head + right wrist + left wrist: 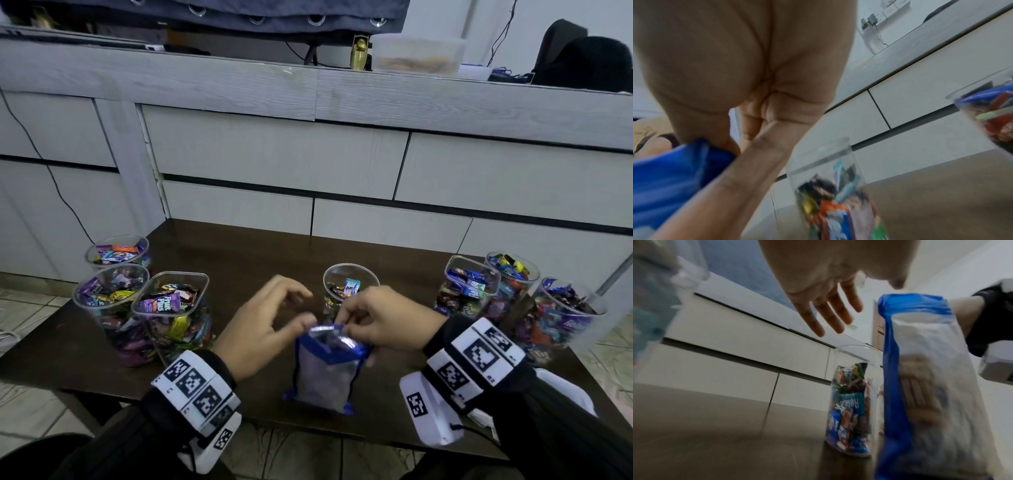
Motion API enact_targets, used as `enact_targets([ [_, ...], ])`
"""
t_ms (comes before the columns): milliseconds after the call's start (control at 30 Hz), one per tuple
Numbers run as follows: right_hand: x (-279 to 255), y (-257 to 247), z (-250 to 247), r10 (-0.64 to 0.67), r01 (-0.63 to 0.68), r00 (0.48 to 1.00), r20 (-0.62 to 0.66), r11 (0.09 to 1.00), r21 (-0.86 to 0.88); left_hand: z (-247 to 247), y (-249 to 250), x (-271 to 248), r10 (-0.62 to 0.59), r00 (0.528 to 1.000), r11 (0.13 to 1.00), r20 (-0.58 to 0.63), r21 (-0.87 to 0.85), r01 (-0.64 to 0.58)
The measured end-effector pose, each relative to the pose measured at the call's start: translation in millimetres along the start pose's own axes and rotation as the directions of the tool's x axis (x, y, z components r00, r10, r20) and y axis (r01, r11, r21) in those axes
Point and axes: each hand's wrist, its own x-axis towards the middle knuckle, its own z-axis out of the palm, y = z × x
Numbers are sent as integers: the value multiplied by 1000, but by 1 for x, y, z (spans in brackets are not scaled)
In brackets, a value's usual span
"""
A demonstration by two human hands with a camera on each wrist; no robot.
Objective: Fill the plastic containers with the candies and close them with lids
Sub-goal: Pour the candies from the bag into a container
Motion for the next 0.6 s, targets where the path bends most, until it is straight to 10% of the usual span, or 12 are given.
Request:
enact_targets([
  [200,7,-20,-45,-18,95,965,-261,953,286,-13,-9,16,-465,792,873,-396,-351,337],
  [300,18,-27,-61,8,168,919,-395,897,408,-10,-9,23,-699,675,690,-237,-471,549],
  [467,36,-26,-62,182,182,852,-490,776,604,6,9,26,-703,682,568,204,-416,710],
  [600,48,-18,-50,281,186,842,-461,651,736,9,27,48,-685,681,453,258,-581,676],
])
